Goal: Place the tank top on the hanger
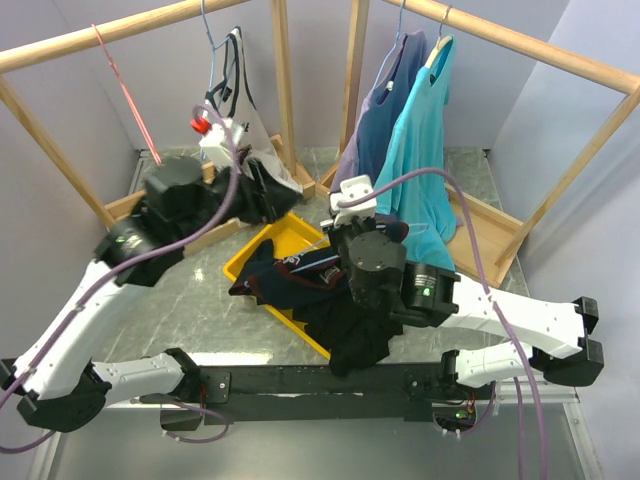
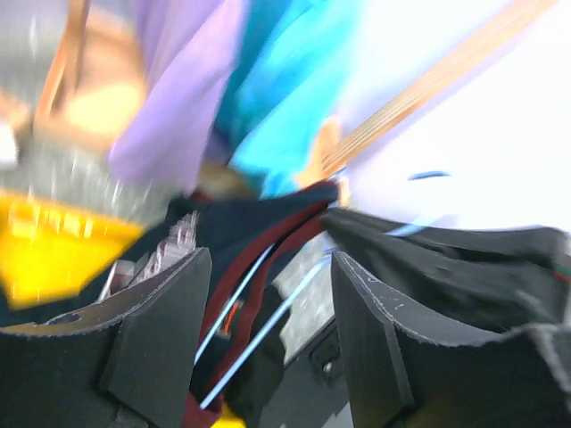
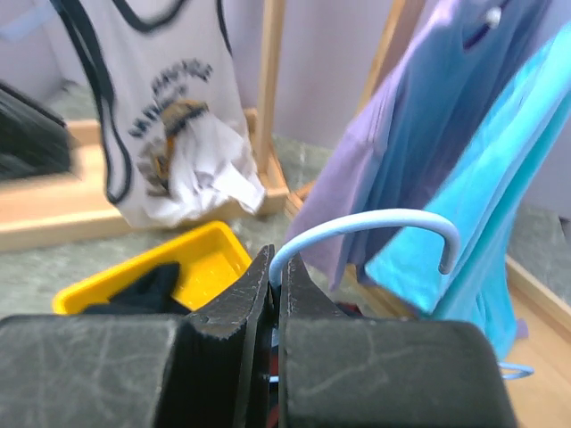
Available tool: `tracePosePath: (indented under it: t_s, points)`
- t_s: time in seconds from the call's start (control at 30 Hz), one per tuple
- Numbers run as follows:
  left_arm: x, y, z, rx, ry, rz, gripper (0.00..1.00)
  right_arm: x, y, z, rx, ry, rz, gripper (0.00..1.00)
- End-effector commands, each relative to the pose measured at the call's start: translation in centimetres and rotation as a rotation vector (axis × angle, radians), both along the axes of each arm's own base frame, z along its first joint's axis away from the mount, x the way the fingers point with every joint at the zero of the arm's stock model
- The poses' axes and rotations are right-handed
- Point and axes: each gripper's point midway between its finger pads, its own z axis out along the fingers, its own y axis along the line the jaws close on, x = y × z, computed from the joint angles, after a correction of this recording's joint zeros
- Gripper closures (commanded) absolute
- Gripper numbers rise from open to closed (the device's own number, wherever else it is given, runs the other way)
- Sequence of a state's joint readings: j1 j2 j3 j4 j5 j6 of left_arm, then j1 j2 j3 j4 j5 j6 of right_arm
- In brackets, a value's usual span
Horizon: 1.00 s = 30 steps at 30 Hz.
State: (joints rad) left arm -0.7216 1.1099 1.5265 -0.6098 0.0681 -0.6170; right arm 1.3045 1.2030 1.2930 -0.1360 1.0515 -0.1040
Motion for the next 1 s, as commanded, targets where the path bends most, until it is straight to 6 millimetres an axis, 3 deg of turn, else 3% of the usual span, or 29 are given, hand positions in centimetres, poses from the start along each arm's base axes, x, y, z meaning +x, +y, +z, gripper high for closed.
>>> tracePosePath:
  t_s: [0.0,0.23,0.37,0.57,0.63,0.73,0.8,0.83,0.87,0.97]
  points:
    - [-2.1,1.5,6.7,-0.028,-0.219,-0.065,0.39,-0.2,-1.6,7.0,0.146,-0.066,0.047,1.0]
    - [-4.9,3.4,10.5,0.024,-0.348,-0.12,0.43,-0.7,-1.7,11.5,0.223,-0.077,0.128,1.0]
    - [-5.7,4.2,12.1,0.027,-0.406,-0.12,0.42,-1.3,-3.8,16.7,0.279,-0.139,0.128,1.0]
    - [-7.5,4.3,14.7,-0.003,-0.504,-0.188,0.4,-2.2,-7.6,22.4,0.347,-0.226,0.106,1.0]
    - [-7.8,4.3,14.5,0.022,-0.515,-0.208,0.41,-2.5,-8.1,22.8,0.364,-0.228,0.12,1.0]
    - [-8.6,4.1,13.2,0.058,-0.513,-0.262,0.42,-2.3,-7.3,20.5,0.328,-0.193,0.127,1.0]
    - [-9.3,4.2,12.3,0.085,-0.52,-0.305,0.43,-1.9,-6.2,17.9,0.299,-0.155,0.12,1.0]
    - [-9.5,4.0,10.8,0.114,-0.486,-0.332,0.44,-2.0,-6.5,17.5,0.308,-0.153,0.116,1.0]
    - [-9.8,4.0,10.3,0.127,-0.481,-0.353,0.44,-1.7,-5.9,15.8,0.281,-0.136,0.115,1.0]
    - [-10.5,3.7,7.4,0.178,-0.434,-0.422,0.47,-1.1,-6.1,14.5,0.3,-0.113,0.11,1.0]
